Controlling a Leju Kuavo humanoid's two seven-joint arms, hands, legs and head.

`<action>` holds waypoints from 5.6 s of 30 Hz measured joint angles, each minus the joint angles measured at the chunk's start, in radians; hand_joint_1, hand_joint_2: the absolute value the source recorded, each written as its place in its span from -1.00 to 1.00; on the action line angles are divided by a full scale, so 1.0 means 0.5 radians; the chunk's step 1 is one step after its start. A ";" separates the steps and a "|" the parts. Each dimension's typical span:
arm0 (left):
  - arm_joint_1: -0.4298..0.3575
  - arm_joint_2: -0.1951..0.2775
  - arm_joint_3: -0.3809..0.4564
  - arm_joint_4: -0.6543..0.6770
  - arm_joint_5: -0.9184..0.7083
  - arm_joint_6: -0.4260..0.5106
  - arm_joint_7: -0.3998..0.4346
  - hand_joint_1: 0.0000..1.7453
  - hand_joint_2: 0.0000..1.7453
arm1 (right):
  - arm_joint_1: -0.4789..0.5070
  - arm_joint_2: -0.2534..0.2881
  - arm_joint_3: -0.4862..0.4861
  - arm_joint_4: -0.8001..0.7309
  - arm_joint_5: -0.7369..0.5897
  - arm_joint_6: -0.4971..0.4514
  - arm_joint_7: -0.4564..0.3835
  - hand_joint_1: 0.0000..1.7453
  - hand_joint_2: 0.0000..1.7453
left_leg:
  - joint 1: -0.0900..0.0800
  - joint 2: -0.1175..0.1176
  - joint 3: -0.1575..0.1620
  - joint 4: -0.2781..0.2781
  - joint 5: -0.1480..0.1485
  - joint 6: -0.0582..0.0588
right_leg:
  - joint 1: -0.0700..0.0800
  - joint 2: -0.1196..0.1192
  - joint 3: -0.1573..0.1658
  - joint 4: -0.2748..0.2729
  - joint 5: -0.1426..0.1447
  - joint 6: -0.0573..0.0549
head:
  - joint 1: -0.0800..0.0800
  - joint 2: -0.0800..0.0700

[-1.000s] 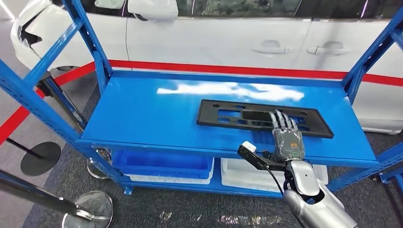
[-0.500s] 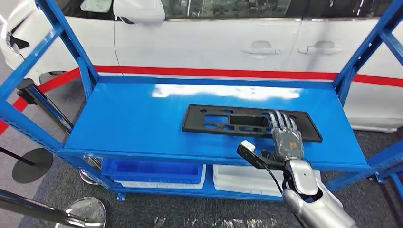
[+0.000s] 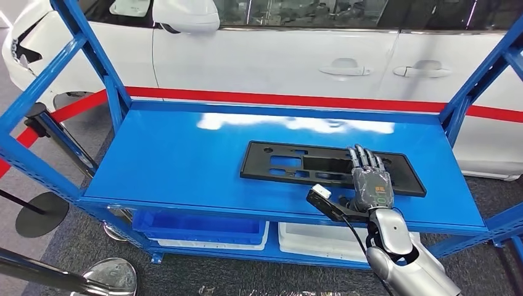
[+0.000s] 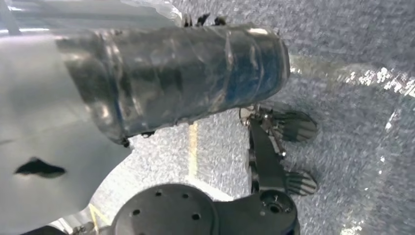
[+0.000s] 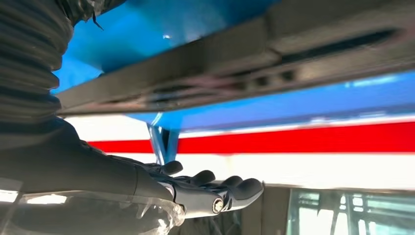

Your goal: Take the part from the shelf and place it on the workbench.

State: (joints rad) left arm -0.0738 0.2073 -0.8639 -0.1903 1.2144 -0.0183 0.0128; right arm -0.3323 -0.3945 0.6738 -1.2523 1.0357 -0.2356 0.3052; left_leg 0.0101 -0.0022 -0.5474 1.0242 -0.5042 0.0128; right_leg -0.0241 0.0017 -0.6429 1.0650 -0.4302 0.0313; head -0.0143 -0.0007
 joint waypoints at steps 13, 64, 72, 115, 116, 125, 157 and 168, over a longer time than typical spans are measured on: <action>0.000 0.000 -0.003 0.001 0.023 -0.010 0.005 -1.00 -0.50 | -0.116 0.076 0.119 0.139 -0.087 0.281 -0.008 1.00 1.00 | -0.009 -0.001 -0.262 0.280 0.048 -0.013 | 0.027 0.020 0.100 -0.026 -0.076 -0.103 | -0.022 0.000; 0.006 -0.006 0.008 0.001 0.128 0.138 0.046 -1.00 1.00 | -0.149 -0.032 0.142 -1.013 -0.020 0.089 -0.048 1.00 1.00 | -0.017 0.001 -0.133 -0.016 0.151 0.031 | 0.039 0.023 0.136 -0.066 -0.099 -0.043 | -0.022 0.000; 0.003 -0.008 0.008 0.001 0.125 0.120 0.035 -1.00 1.00 | -0.117 -0.114 0.121 -1.244 0.093 0.139 -0.051 1.00 1.00 | 0.020 0.022 -0.154 -0.027 0.184 0.031 | -0.008 0.011 0.053 0.282 -0.266 0.025 | -0.006 0.000; 0.006 -0.040 0.003 0.003 0.132 0.165 0.051 -1.00 1.00 | -0.475 0.107 0.479 -1.090 0.063 0.262 0.052 1.00 1.00 | 0.023 0.012 -0.375 0.512 -0.137 -0.094 | 0.012 0.001 0.093 -0.085 -0.023 -0.113 | -0.023 0.000; 0.007 -0.040 0.003 0.003 0.133 0.162 0.050 -1.00 1.00 | -0.460 0.075 0.462 -1.120 0.054 0.273 0.058 1.00 1.00 | 0.023 0.012 -0.352 0.545 -0.135 -0.097 | 0.011 0.002 0.068 -0.082 -0.006 -0.111 | -0.023 0.000; 0.000 -0.035 0.002 0.003 0.134 0.150 0.047 -1.00 1.00 | -0.419 -0.077 0.405 -1.296 0.041 0.288 0.062 1.00 1.00 | 0.010 -0.003 0.052 -0.048 0.019 -0.024 | 0.009 0.017 -0.023 -0.075 0.073 -0.017 | -0.023 0.000; -0.024 -0.038 -0.002 0.004 0.159 0.140 0.051 -1.00 1.00 | -0.499 -0.163 0.385 -1.370 -0.027 0.382 0.111 1.00 1.00 | 0.011 -0.003 0.052 -0.020 -0.002 0.017 | -0.001 -0.002 -0.133 -0.006 0.092 0.007 | -0.021 0.000; -0.031 -0.048 -0.002 0.003 0.195 0.157 0.079 -1.00 1.00 | -0.644 0.115 0.499 -1.051 -0.018 0.210 0.010 1.00 1.00 | -0.019 -0.004 -0.272 -0.005 0.282 0.017 | 0.046 -0.004 0.284 -0.074 -0.176 -0.055 | -0.011 0.000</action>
State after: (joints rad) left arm -0.0892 0.1832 -0.8648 -0.1886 1.3119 0.0603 0.0523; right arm -0.6543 -0.3371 0.9234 -1.7779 1.0265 -0.1305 0.3100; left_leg 0.0004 -0.0043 -0.6832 1.0215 -0.3631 0.0214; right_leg -0.0010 -0.0002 -0.5011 1.0280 -0.5182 0.0039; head -0.0197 -0.0008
